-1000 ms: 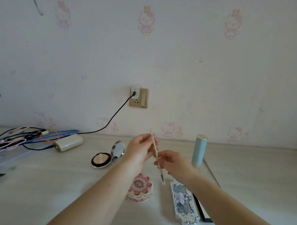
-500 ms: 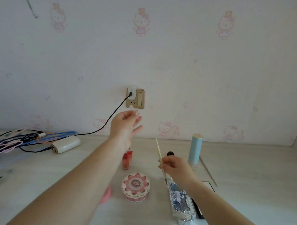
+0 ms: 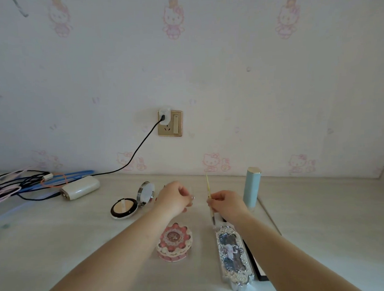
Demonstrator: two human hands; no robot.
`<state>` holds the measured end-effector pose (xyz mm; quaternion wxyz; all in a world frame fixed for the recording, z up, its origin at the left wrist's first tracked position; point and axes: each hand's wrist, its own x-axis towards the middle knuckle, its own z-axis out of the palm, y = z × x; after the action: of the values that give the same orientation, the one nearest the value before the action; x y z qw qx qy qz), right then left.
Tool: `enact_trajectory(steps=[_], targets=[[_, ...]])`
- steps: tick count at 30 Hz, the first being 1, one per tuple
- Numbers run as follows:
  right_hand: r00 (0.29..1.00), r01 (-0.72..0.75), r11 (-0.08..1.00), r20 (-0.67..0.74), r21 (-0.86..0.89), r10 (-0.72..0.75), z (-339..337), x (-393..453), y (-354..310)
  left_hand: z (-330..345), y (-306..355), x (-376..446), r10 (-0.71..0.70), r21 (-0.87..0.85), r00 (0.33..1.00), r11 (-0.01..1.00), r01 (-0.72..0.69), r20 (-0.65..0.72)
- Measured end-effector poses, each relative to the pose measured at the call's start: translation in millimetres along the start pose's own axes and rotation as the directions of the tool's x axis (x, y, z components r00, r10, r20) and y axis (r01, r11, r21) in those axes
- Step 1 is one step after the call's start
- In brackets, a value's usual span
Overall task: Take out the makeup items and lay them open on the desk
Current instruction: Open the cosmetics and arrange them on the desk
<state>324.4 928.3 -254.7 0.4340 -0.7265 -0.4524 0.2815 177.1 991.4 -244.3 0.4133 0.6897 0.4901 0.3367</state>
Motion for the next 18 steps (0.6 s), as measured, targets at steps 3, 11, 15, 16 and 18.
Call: enact_trajectory(steps=[3, 11, 15, 16, 18], targets=[[0.999, -0.001, 0.992, 0.041, -0.127, 0.006, 5, 8, 1, 11, -6, 4, 0.003, 0.141, 0.999, 0.99, -0.008, 0.035], [0.994, 0.0, 0.922, 0.099, -0.387, 0.042, 23, 25, 1, 26, -15, 22, -0.008, 0.531, 1.0, 0.847, -0.009, 0.03], [0.991, -0.01, 0.89, 0.114, -0.456, 0.069, 29, 33, 2, 31, -13, 29, 0.001, 0.649, 0.998, 0.76, -0.045, 0.068], [0.99, -0.019, 0.883, 0.112, -0.47, 0.081, 30, 35, 3, 32, -13, 31, 0.0, 0.67, 0.997, 0.74, -0.054, 0.08], [0.989, -0.026, 0.866, 0.112, -0.499, 0.094, 34, 37, 6, 34, -13, 34, -0.016, 0.697, 0.995, 0.715, -0.058, 0.098]])
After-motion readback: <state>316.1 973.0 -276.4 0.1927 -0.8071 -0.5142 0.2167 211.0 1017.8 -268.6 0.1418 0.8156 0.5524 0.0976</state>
